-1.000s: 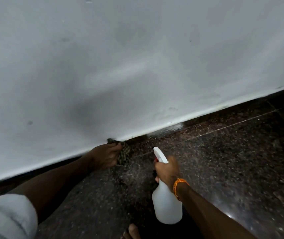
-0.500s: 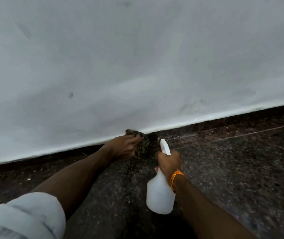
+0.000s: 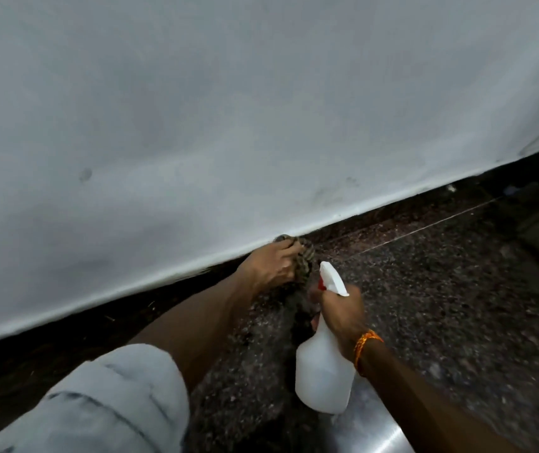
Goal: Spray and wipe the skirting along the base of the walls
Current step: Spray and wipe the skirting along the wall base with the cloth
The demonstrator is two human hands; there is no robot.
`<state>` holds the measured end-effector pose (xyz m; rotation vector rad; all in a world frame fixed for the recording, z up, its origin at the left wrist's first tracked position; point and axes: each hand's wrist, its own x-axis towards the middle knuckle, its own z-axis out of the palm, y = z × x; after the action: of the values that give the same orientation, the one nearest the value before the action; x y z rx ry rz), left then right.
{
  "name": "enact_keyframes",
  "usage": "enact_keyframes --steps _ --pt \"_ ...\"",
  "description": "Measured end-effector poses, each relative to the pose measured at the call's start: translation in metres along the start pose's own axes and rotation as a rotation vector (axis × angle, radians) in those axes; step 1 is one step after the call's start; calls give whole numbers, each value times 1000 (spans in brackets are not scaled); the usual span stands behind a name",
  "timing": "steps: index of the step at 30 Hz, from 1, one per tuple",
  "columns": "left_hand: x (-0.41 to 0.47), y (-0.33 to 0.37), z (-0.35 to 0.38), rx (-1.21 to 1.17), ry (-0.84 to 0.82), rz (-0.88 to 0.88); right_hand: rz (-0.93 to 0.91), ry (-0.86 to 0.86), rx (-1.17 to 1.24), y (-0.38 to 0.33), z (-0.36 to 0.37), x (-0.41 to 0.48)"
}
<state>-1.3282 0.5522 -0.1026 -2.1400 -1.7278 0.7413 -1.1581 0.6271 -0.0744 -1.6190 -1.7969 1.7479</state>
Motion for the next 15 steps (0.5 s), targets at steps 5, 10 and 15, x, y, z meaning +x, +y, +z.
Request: enact_keyframes --steps 5,10,15 --pt "-132 16 48 80 128 -48 -6 -31 41 4 7 -8" --pt "-151 16 53 139 134 -90 23 -85 -14 13 22 -23" --pt "-62 11 28 39 111 -79 7 -87 -28 11 31 -25"
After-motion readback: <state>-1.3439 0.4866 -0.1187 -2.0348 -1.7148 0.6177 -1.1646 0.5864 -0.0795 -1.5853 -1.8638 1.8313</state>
